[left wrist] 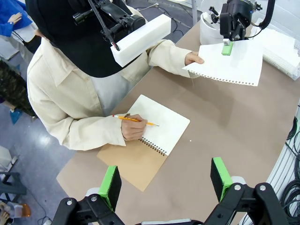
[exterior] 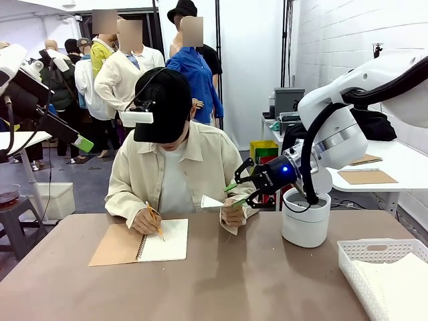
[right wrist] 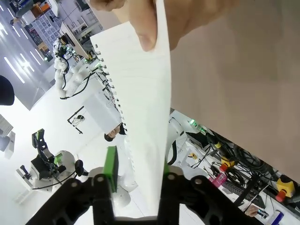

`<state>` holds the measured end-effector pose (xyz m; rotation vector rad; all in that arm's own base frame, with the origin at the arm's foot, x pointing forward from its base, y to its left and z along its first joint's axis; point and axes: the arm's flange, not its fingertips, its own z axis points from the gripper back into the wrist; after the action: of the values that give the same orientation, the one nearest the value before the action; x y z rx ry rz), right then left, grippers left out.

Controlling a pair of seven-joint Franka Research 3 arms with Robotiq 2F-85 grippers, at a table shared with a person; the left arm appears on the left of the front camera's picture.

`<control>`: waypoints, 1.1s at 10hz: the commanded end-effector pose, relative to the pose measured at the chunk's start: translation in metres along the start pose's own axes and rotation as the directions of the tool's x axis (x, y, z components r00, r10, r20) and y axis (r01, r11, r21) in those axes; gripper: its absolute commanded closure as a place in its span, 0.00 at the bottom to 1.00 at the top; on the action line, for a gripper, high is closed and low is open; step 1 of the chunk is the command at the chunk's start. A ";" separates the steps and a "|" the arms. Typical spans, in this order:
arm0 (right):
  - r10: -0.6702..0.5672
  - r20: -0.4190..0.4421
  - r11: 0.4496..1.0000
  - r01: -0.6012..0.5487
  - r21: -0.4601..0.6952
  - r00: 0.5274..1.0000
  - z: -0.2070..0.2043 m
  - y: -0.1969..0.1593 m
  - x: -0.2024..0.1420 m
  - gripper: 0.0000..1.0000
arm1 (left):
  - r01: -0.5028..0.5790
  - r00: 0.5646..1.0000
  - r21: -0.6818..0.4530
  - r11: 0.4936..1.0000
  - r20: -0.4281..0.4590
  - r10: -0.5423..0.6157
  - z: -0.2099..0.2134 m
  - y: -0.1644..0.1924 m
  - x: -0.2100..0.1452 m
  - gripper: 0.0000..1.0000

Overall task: Sort the paper based on its condition.
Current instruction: If a person hands you a paper, place it in the Organizing basket , and if it's crumpled, put it in the Trash can.

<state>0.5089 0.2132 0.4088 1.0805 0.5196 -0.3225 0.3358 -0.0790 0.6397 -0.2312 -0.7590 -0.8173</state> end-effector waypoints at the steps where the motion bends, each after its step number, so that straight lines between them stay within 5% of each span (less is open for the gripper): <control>1: -0.013 -0.014 1.000 0.013 0.008 1.000 0.000 -0.001 -0.002 1.00 | -0.003 1.000 -0.004 1.000 0.004 0.003 0.000 0.000 0.000 0.00; 11: -0.003 -0.042 1.000 0.003 0.001 0.999 0.000 -0.001 -0.004 1.00 | -0.003 1.000 -0.004 1.000 0.004 0.003 0.000 0.000 0.000 0.00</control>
<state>0.5049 0.2130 0.4099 1.0893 0.5581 -0.3027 0.3358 -0.0790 0.6397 -0.2312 -0.7590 -0.8173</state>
